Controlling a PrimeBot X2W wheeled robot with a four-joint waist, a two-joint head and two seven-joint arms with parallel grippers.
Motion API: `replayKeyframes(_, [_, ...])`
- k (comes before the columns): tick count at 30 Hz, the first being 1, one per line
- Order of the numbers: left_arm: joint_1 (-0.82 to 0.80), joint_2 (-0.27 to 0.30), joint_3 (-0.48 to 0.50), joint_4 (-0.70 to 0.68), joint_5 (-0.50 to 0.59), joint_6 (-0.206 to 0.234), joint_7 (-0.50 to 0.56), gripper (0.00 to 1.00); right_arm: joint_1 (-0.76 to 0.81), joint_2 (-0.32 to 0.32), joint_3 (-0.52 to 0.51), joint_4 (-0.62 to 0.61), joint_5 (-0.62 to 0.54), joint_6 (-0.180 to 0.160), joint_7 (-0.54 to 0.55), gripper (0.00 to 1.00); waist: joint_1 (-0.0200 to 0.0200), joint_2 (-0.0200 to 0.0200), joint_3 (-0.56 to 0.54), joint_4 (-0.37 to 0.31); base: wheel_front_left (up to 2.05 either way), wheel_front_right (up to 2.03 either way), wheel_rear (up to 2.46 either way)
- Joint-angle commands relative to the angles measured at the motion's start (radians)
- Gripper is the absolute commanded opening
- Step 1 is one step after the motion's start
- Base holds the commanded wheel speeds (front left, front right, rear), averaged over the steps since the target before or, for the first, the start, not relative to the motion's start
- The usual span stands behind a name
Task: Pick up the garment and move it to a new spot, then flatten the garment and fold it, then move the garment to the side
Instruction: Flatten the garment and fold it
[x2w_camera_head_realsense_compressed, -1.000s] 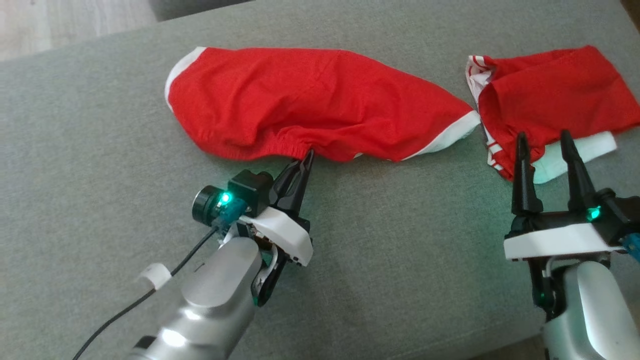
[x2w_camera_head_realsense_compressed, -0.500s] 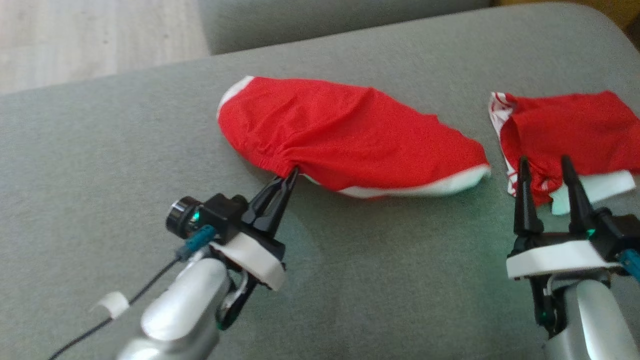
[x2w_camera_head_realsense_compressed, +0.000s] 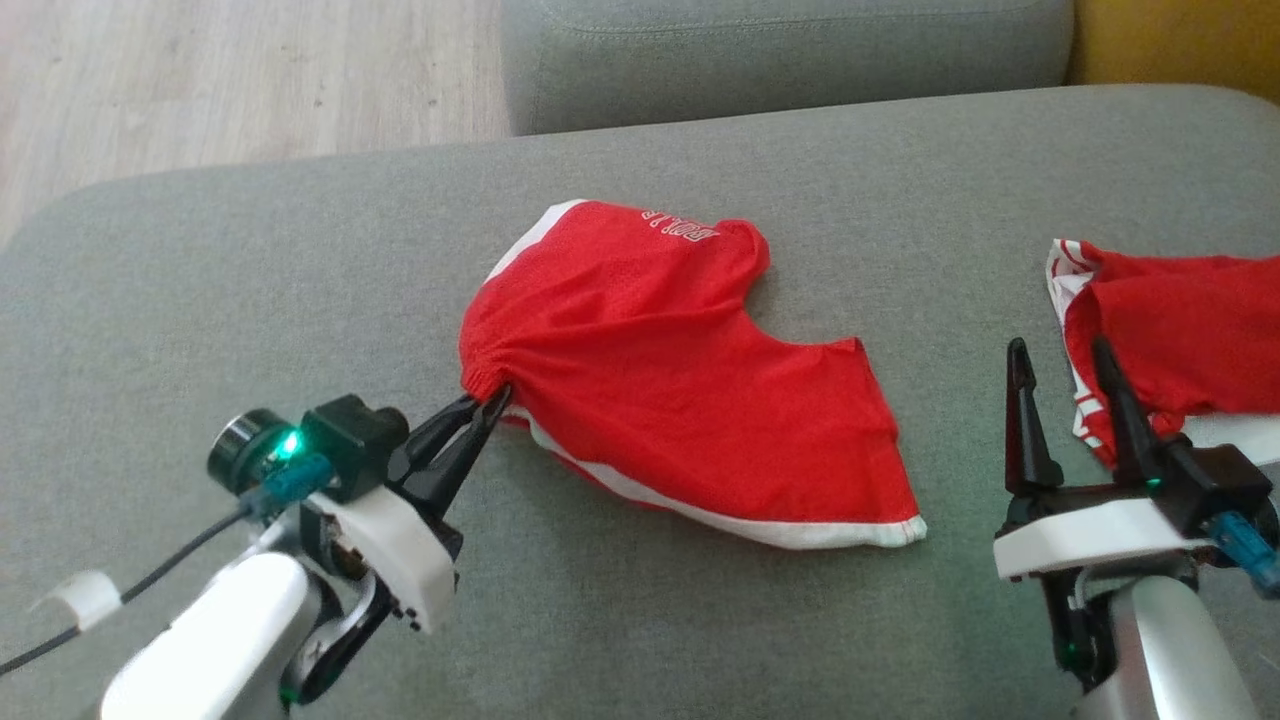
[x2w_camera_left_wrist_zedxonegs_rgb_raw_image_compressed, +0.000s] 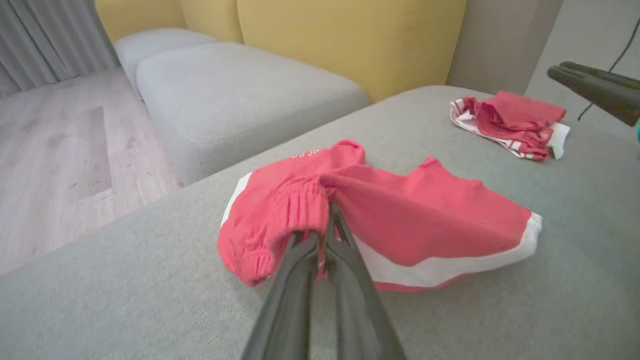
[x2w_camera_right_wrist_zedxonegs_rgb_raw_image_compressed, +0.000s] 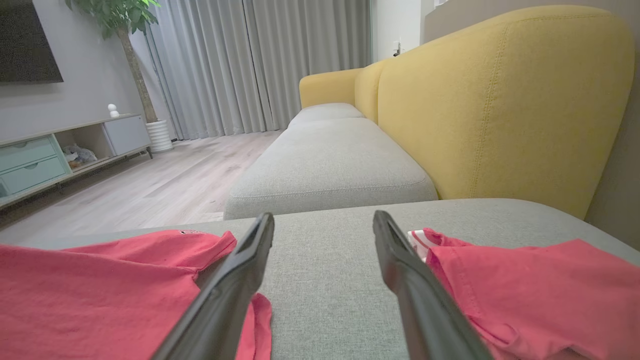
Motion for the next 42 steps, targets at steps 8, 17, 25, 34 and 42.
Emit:
replayKeyframes(8, [-0.141, 0.047, -0.026, 0.029, 0.005, -0.039, 0.186, 0.00, -0.056, -0.004, 0.054, -0.019, -0.006, -0.001, -0.011, 1.00, 0.0001, 0.0000, 0.072, -0.047, 0.00, 0.00, 0.00])
replayKeyframes(17, [-0.277, 0.039, -0.094, 0.190, 0.000, -0.069, 0.279, 0.00, -0.103, -0.004, 0.071, -0.020, -0.002, -0.001, -0.011, 1.00, 0.0001, 0.0000, 0.159, -0.095, 0.00, 0.00, 0.00])
replayKeyframes(25, [-0.316, 0.015, -0.143, 0.282, -0.034, -0.075, 0.244, 1.00, -0.120, -0.004, 0.072, -0.017, 0.004, -0.001, -0.011, 1.00, 0.0001, 0.0000, 0.170, -0.101, 0.00, 0.00, 0.00])
replayKeyframes(34, [-0.274, -0.035, -0.101, 0.316, -0.017, 0.015, 0.054, 1.00, -0.103, -0.004, 0.048, -0.019, -0.018, -0.001, -0.011, 1.00, 0.0001, 0.0000, 0.112, -0.035, 0.00, 0.00, 0.00])
replayKeyframes(42, [-0.166, -0.036, -0.063, 0.214, -0.023, 0.110, -0.082, 1.00, -0.054, -0.004, -0.002, -0.022, -0.034, -0.001, -0.011, 1.00, 0.0001, 0.0000, 0.046, 0.053, 0.00, 0.00, 0.00])
